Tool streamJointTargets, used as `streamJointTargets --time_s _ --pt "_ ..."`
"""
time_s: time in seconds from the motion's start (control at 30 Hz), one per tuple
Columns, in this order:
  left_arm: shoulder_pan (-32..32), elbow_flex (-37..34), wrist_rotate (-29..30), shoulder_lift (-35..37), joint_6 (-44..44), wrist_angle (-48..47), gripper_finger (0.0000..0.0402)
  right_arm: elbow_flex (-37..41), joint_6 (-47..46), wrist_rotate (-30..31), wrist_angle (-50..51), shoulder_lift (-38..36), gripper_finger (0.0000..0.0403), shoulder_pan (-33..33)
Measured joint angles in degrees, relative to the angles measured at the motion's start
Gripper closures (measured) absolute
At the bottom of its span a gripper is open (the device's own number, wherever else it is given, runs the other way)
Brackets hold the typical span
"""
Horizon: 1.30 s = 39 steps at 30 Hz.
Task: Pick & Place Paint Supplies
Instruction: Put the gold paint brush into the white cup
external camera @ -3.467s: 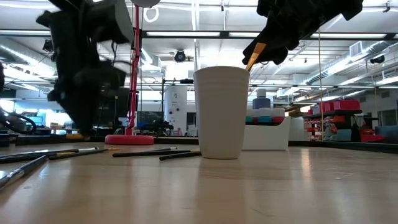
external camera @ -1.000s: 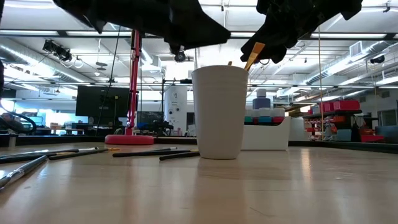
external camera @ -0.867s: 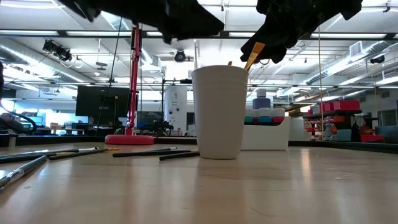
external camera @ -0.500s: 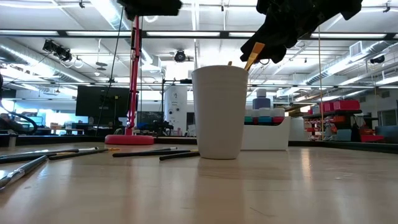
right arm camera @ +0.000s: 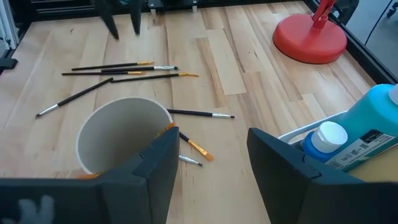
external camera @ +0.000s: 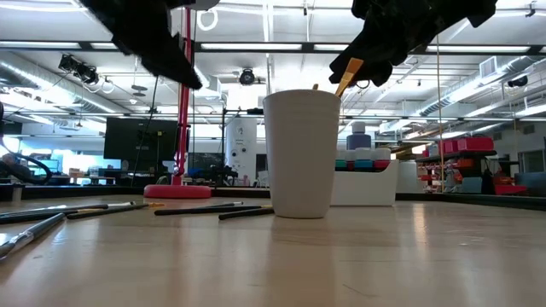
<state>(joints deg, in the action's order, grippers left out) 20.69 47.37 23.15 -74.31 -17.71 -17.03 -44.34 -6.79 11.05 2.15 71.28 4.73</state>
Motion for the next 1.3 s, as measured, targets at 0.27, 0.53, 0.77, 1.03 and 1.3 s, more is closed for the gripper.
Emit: streamJointTargets --time_s 0.27,0.53,0.77,1.03,1.3 --pt "0.14 0.00 -7.78 -7.35 0.33 -0.10 0.0290 -0.01 0.00 0.00 -1.48 -0.02 0.0208 0.00" --pt "0.60 -2.94 -7.34 -9.02 0.33 1.71 0.0290 -0.01 0.00 -0.01 -3.37 0.00 0.0208 -0.02" --pt "0.73 -12.51 -7.84 -5.80 -3.36 10.41 0.0290 -0.01 0.00 -0.02 -3.93 0.00 0.0208 -0.01" --pt "-0.83 -17.00 -7.84 -4.30 -17.43 16.74 0.0290 -0.06 -0.11 -0.01 -5.77 0.00 0.0208 0.00" --pt "-3.35 -15.03 -2.68 -4.30 -25.55 10.85 0.0286 -0.04 -0.24 0.00 -10.98 0.00 0.0208 0.00"
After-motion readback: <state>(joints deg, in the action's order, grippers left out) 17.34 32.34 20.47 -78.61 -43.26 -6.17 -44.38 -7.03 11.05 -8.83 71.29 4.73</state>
